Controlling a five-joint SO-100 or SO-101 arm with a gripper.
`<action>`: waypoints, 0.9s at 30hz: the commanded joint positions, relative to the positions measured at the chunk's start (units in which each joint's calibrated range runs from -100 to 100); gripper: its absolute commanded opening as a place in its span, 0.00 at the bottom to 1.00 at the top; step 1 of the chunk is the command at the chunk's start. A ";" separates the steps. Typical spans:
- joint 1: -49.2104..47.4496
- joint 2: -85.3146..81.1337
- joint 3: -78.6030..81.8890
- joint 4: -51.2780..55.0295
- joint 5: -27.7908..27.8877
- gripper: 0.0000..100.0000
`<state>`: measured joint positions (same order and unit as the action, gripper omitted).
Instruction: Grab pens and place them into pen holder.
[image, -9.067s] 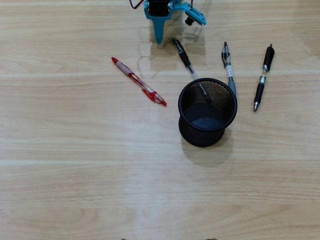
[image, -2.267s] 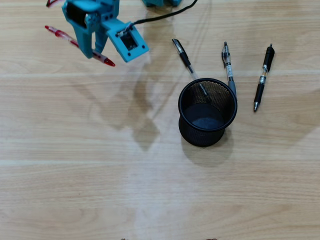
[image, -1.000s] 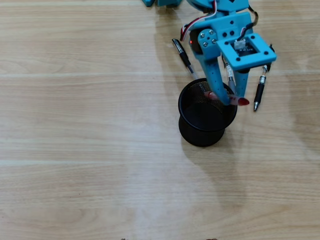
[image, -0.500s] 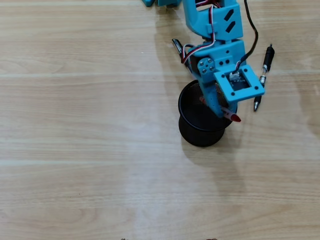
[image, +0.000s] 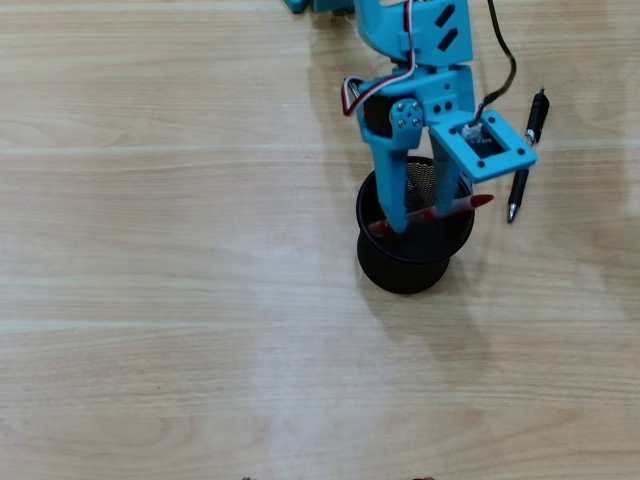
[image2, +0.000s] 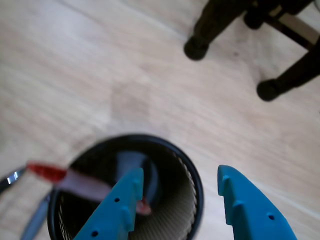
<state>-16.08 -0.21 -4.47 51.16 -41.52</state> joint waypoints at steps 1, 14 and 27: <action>3.74 -7.73 -5.90 28.81 4.57 0.18; 0.92 -11.20 20.99 38.70 2.63 0.18; -7.87 -11.20 43.72 15.92 -3.64 0.18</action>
<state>-23.43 -9.69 37.49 72.52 -44.71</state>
